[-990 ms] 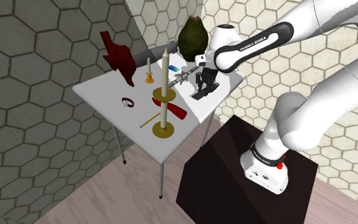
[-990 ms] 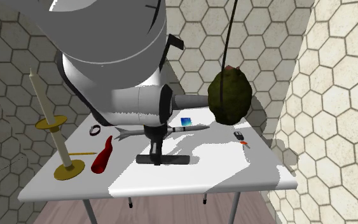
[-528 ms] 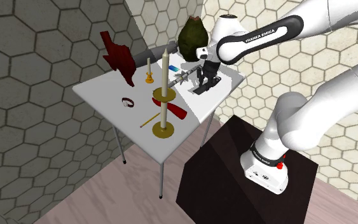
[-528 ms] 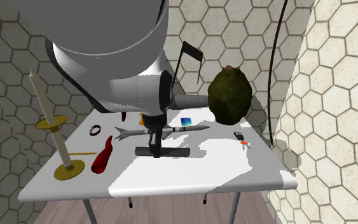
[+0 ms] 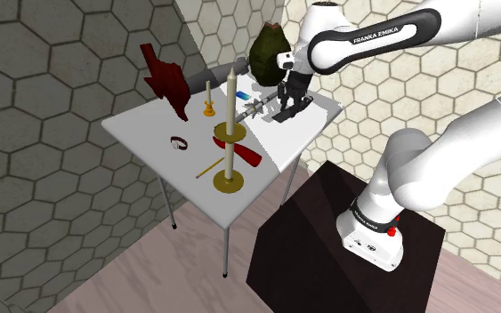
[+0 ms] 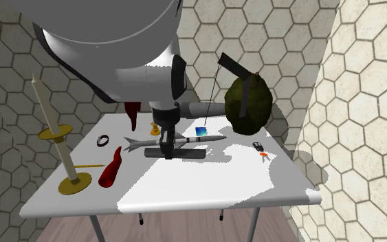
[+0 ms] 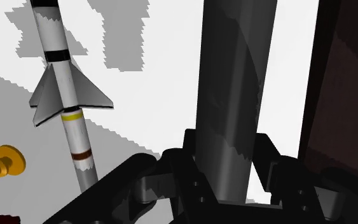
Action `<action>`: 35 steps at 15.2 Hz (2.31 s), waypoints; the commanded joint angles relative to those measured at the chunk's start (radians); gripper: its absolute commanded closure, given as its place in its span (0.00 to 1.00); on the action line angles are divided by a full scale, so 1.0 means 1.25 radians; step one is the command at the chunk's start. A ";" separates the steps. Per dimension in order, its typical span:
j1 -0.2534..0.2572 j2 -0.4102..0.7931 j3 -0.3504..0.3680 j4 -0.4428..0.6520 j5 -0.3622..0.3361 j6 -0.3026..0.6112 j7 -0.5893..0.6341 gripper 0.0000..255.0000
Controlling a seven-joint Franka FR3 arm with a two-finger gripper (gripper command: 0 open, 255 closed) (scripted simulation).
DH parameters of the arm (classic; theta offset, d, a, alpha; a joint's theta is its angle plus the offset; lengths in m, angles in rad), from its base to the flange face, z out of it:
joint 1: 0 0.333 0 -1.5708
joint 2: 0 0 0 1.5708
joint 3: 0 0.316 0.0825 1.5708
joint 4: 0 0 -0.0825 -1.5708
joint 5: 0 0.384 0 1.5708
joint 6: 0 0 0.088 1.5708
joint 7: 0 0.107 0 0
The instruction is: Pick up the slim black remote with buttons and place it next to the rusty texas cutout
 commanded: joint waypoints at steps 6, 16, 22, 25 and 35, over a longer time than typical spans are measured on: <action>0.001 -0.030 0.020 0.056 0.007 -0.086 0.003 1.00; 0.005 -0.052 0.043 0.147 0.020 -0.199 0.002 1.00; 0.009 -0.055 0.055 0.208 0.029 -0.264 0.000 1.00; 0.011 -0.054 0.060 0.241 0.033 -0.295 -0.001 1.00; 0.020 -0.038 0.073 0.359 0.048 -0.398 -0.007 1.00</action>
